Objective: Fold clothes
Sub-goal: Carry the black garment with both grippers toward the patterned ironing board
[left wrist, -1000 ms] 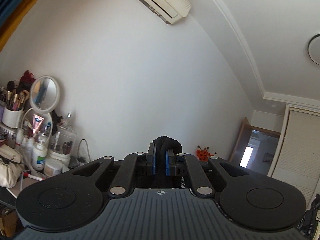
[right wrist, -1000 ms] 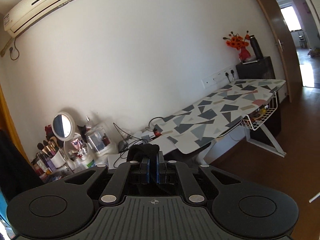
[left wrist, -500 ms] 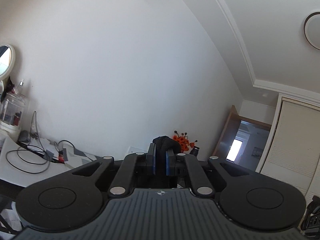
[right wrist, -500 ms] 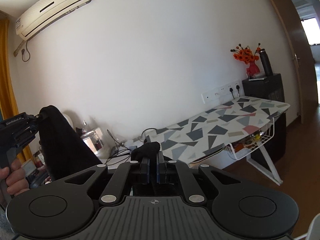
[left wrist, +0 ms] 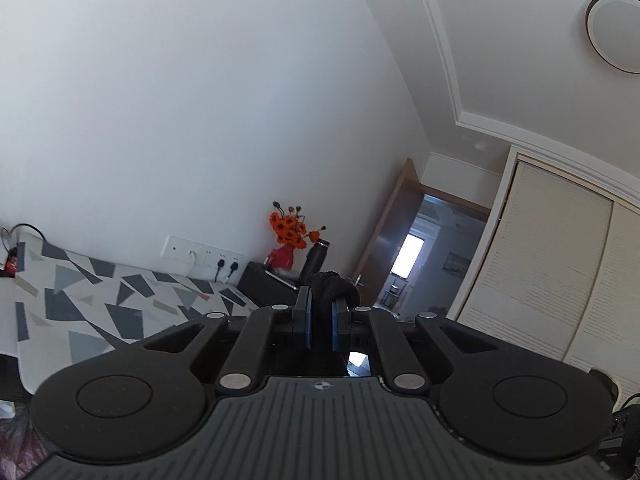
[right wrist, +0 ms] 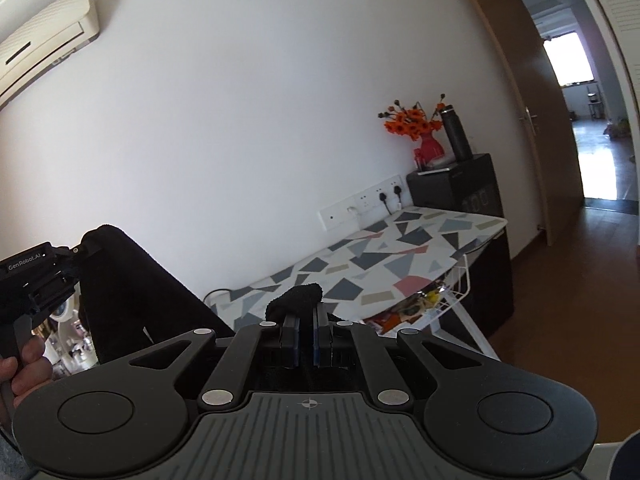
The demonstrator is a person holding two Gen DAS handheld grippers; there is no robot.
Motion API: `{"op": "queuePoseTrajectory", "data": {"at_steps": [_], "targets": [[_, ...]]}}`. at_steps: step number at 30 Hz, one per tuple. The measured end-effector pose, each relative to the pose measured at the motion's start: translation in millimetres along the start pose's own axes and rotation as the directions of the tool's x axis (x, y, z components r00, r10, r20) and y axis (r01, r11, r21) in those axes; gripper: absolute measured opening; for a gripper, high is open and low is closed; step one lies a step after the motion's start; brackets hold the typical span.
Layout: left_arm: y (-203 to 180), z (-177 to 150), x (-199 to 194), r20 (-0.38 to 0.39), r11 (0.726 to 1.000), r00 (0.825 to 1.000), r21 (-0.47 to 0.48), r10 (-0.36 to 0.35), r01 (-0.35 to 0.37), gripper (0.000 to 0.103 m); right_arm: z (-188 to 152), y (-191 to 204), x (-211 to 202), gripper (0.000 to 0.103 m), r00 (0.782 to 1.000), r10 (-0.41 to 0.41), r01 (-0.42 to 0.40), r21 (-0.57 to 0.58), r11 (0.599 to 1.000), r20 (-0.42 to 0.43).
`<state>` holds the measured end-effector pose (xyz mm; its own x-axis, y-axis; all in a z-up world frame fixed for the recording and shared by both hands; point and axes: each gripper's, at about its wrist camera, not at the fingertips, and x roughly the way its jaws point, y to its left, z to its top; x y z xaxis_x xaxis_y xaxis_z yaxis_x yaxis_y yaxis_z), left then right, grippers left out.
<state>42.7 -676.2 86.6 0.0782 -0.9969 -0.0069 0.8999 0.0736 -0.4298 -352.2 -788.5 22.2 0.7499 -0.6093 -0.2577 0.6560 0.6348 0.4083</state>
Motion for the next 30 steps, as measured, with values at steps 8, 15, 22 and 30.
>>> {"op": "queuePoseTrajectory", "data": {"at_steps": [8,15,22,30], "targets": [[23,8,137,-0.15,0.972,0.965,0.056,-0.216,0.227,0.009,32,-46,88,0.005,0.995,-0.09,0.086,0.075,0.993,0.045],[30,21,242,-0.286,0.881,0.866,0.121,-0.411,0.458,0.009,73,-68,181,0.005,0.978,-0.176,0.161,0.128,0.979,0.114],[41,40,311,-0.273,0.843,0.832,0.111,-0.483,0.526,0.009,123,-90,244,0.005,0.957,-0.2,0.175,0.13,0.976,0.211],[68,85,418,-0.207,0.916,0.9,0.045,-0.382,0.399,0.009,211,-124,328,0.005,0.955,-0.13,0.121,0.05,0.991,0.266]]}}
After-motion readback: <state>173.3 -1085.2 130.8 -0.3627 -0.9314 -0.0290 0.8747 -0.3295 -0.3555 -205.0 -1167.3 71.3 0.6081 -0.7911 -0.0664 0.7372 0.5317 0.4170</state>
